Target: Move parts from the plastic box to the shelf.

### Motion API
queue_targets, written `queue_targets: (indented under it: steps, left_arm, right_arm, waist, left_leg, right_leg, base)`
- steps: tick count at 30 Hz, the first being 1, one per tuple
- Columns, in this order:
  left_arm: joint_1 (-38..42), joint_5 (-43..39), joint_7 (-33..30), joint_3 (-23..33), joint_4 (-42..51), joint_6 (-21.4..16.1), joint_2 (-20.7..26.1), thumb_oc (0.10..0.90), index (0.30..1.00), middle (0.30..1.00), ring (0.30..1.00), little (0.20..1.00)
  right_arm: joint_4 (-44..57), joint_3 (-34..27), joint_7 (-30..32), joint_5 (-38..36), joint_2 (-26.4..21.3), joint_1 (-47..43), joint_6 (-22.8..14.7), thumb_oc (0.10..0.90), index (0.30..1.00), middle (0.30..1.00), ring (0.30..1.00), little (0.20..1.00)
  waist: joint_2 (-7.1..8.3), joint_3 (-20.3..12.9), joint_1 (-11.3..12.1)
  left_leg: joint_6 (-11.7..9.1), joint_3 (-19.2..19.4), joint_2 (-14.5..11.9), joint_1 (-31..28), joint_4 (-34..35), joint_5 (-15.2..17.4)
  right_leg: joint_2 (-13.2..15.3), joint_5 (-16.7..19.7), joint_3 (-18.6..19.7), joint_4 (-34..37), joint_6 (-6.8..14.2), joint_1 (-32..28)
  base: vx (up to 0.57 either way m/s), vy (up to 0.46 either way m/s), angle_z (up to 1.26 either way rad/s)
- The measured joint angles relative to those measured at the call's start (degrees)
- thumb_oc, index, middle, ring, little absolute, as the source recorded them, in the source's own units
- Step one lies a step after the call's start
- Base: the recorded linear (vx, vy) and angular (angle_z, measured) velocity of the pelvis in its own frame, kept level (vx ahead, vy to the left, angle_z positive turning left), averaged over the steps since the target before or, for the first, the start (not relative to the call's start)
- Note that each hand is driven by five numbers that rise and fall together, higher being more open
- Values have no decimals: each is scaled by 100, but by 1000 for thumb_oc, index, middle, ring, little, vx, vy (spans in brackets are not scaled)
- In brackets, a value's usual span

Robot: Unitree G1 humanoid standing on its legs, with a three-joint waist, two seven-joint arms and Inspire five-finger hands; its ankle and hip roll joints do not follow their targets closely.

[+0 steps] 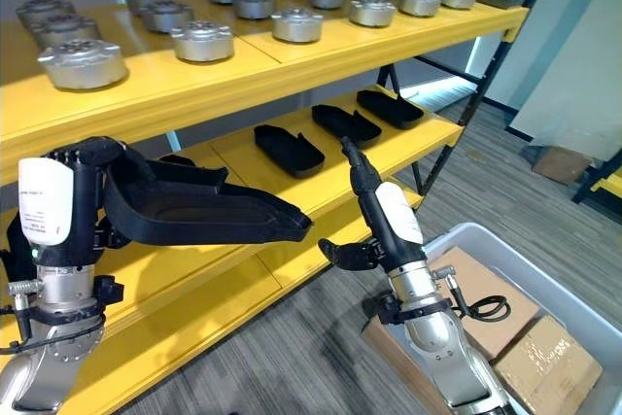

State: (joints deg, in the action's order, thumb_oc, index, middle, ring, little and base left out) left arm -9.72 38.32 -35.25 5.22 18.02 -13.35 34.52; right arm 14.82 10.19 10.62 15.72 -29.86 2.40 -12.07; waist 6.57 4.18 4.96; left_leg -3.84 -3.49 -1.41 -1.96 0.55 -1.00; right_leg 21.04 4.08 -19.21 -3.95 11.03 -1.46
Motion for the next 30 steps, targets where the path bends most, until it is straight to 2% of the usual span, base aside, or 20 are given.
queue_targets:
  steps: [9,11,12,13,14,15,16,17,18,19,21,22,23,24,25,26,29,30]
  left_arm:
    - [-54,146,-53,-3,57,-49,2,400,300,300,300,300]
    - [-53,149,-54,-3,81,-71,5,400,300,300,300,300]
    - [-33,148,-65,-14,109,-84,17,400,300,300,300,300]
    - [-1,148,-77,-45,108,-83,21,400,300,300,300,300]
    - [9,142,-83,-68,56,-86,29,400,300,300,300,300]
    - [-1,137,-71,-126,-15,-76,23,400,300,300,300,300]
    - [-27,132,-28,-162,-85,-55,26,400,300,300,300,300]
    - [-35,118,-27,-153,-109,-18,33,400,300,300,300,300]
    - [-65,64,-25,-48,-171,45,37,400,300,300,300,300]
    - [-60,-35,-21,22,-395,216,32,400,300,300,300,300]
    - [-118,-209,17,41,-573,315,17,400,300,300,300,300]
    - [-206,-229,57,51,-585,356,16,400,300,300,300,300]
    - [-268,-221,96,37,-604,356,-39,400,300,300,300,300]
    - [-311,-217,127,-22,-604,362,-142,400,300,300,300,300]
    - [-456,-201,142,-73,-565,305,-200,400,300,300,300,300]
    - [-540,-202,143,-59,-556,291,-239,400,300,300,300,300]
    - [-812,-201,194,21,-542,301,-360,400,300,300,300,300]
    - [-944,-216,204,65,-527,299,-390,400,300,300,300,300]
  right_arm:
    - [1,47,-31,229,44,-5,20,900,1000,1000,1000,1000]
    - [1,102,-31,233,46,-6,38,900,1000,1000,1000,1000]
    - [0,156,-32,239,58,1,45,900,1000,1000,1000,1000]
    - [-6,165,-33,242,86,14,55,900,1000,1000,1000,1000]
    - [-7,194,-51,285,85,25,62,900,1000,1000,1000,1000]
    - [-9,193,-58,286,79,82,75,900,1000,1000,1000,1000]
    - [-6,196,-64,287,46,176,79,900,1000,1000,1000,1000]
    - [-3,213,-71,291,-9,196,80,900,1000,1000,1000,1000]
    - [-19,240,-114,334,10,169,77,900,1000,1000,1000,1000]
    - [-64,314,-191,331,9,205,36,900,1000,1000,1000,1000]
    - [-144,319,-235,329,-12,206,-50,900,1000,1000,1000,1000]
    - [-138,314,-238,326,-38,207,-69,900,1000,1000,1000,1000]
    - [-135,273,-238,325,-89,207,-95,900,1000,1000,1000,1000]
    - [-158,246,-240,319,-125,225,-94,900,1000,1000,1000,1000]
    - [-171,216,-247,319,-194,256,-88,900,1000,1000,1000,1000]
    - [-172,220,-284,321,-244,258,-83,900,1000,1000,1000,1000]
    - [-157,216,-325,316,-277,279,-94,900,1000,1000,1000,1000]
    - [-145,151,-322,280,-278,283,-127,900,1000,1000,1000,1000]
  waist:
    - [197,-40,225]
    - [252,-45,238]
    - [324,-62,228]
    - [343,-62,200]
    - [401,-39,135]
    - [339,-21,91]
    - [255,-5,-4]
    - [207,36,-41]
    - [96,144,-11]
    - [36,173,-50]
    - [76,181,-85]
    - [140,181,-97]
    - [223,182,-163]
    - [108,209,-182]
    - [-34,248,-153]
    - [-84,274,-109]
    - [-141,279,-31]
    - [-108,257,4]
  left_leg:
    - [122,-246,407,205,-333,85]
    - [169,-280,485,331,-464,146]
    - [259,-367,563,493,-697,262]
    - [274,-451,588,597,-862,319]
    - [310,-593,670,727,-1103,446]
    - [321,-726,662,749,-1170,467]
    - [397,-924,654,739,-1125,418]
    - [431,-1026,647,714,-1094,396]
    - [544,-1149,562,683,-1060,290]
    - [528,-1338,378,633,-936,172]
    - [491,-1461,375,609,-828,75]
    - [497,-1485,490,641,-809,51]
    - [476,-1491,664,688,-801,-18]
    - [428,-1551,662,708,-710,-32]
    - [413,-1629,653,732,-548,-43]
    - [380,-1630,599,751,-499,-73]
    - [330,-1545,518,669,-306,-193]
    - [334,-1476,488,682,-266,-190]
  right_leg:
    - [377,6,-255,46,57,-204]
    - [441,8,-284,32,36,-216]
    - [485,-9,-304,2,11,-227]
    - [479,-59,-279,-39,-102,-247]
    - [467,-136,85,-238,-325,-258]
    - [420,-37,480,-496,-420,-160]
    - [318,164,992,-918,-584,60]
    - [255,342,1313,-1177,-610,244]
    - [-10,-145,1748,-1761,-370,558]
    - [-1059,-1111,2020,-2260,-554,721]
    - [-1883,-1547,1936,-2234,-606,776]
    - [-2097,-1573,1859,-1947,-669,762]
    - [-2135,-1460,1874,-1644,-1196,680]
    - [-2149,-1497,1790,-1577,-1154,654]
    - [-2165,-1345,1834,-1223,-1173,651]
    - [-2171,-1268,1790,-1177,-1174,646]
    - [-2194,-1215,1802,-997,-1152,589]
    - [-2187,-1188,1804,-906,-1136,554]
  base:
    - [7,137,19]
    - [-4,75,20]
    - [20,107,39]
    - [-27,123,69]
    - [-13,167,74]
    - [-28,139,90]
    - [31,103,67]
    - [1,76,41]
    - [22,61,32]
    - [0,18,32]
    - [-13,-12,47]
    - [-53,-22,60]
    - [-67,-24,66]
    - [-45,-101,70]
    - [-41,-105,37]
    - [-29,-118,19]
    - [10,-61,-10]
    - [13,-97,-21]
